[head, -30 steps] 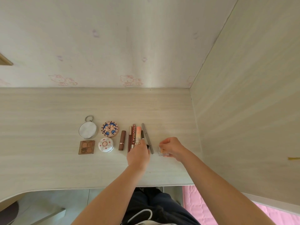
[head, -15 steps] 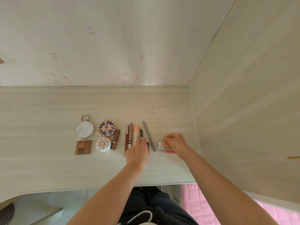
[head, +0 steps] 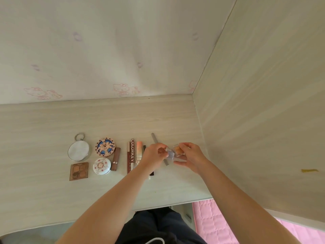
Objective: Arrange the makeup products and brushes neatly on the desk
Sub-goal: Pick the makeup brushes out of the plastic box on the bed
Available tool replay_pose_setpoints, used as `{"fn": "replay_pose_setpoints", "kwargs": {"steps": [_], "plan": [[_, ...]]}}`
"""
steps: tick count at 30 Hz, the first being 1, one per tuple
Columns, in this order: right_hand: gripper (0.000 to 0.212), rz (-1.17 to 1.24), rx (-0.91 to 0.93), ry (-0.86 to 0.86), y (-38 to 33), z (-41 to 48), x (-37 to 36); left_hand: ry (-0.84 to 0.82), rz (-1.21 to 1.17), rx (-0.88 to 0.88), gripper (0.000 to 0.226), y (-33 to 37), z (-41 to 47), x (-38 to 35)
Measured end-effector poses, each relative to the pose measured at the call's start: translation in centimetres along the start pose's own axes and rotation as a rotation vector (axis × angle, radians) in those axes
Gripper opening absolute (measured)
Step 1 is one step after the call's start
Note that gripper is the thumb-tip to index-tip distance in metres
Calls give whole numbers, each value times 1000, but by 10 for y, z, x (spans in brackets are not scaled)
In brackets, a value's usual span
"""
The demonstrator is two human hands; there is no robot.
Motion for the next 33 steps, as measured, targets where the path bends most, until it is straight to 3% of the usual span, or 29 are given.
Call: {"fn": "replay_pose_setpoints", "kwargs": {"steps": [4, 8, 17, 24, 33], "plan": [[13, 48, -11, 115, 2, 0, 14, 107, 67, -55, 16, 12, 10, 3], [7, -78, -25, 189, 10, -1, 23, 211, 289, -214, 15, 28, 15, 1], [6, -279, 10, 195, 25, -10, 25, 249, 785, -572, 14, 42, 11, -12], [17, -314, 52, 85, 23, -15, 18, 245, 892, -639, 34, 28, 1, 7], [16, -369, 113, 96, 25, -21, 7, 253, 877, -655, 33, 23, 5, 13]]}}
Point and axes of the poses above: each hand's wrist, its own z-axis towards the middle knuckle, its own x-axis out of the back of the hand, y = z × x, the point moved 2 cm from there along z, towards the middle knuckle, and after that the axes turned 14 degrees about x, right-handed, at the moved point
